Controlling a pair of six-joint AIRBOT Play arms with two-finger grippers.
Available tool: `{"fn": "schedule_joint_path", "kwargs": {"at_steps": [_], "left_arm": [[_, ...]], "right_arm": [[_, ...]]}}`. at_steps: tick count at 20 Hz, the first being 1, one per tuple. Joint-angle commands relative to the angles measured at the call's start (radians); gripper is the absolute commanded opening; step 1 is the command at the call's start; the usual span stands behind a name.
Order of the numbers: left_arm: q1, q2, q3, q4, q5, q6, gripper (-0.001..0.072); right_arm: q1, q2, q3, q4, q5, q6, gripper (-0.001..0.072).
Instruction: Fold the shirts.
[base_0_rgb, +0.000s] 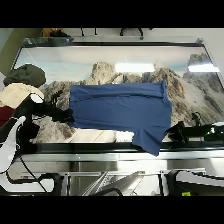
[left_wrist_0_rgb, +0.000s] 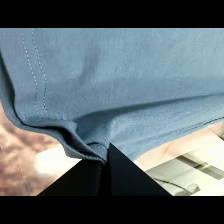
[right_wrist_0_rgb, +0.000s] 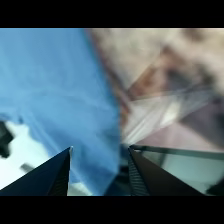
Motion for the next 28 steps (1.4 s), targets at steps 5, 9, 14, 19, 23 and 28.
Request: {"fn": "schedule_joint_path", "kwargs": {"at_steps": [5,9,14,19,23,28], "left_arm": [[0.010,0.000,0.002,-0.002,-0.006,0.002,0.0019],[0.010,0.001,0.003,0.010,-0.024,0.002,0.0019],[0.029,0.001,0.000,0.255,-0.126,-0.063,0.0018],[0.095,0.048,-0.101,0.175,-0.108,-0.057,0.0018],[0.089,0.090,-0.056,0.044,-0.072,-0.016,0.0018],[0.072,-0.024,0.222,-0.011,-0.083,-0.031,0.0018]], "right_arm": [[0.195,0.003,-0.090,0.074,-0.015,-0.024,0.0362],[0.196,0.041,-0.066,0.133,-0.018,-0.039,0.0023],[0.090,0.125,-0.045,0.064,0.058,-0.008,0.0021],[0.011,0.218,-0.045,0.035,0.029,0.028,0.0021],[0.021,0.186,0.028,0.411,-0.050,-0.142,0.0021],[0.208,-0.041,0.328,0.586,-0.223,-0.276,0.0021]]}}
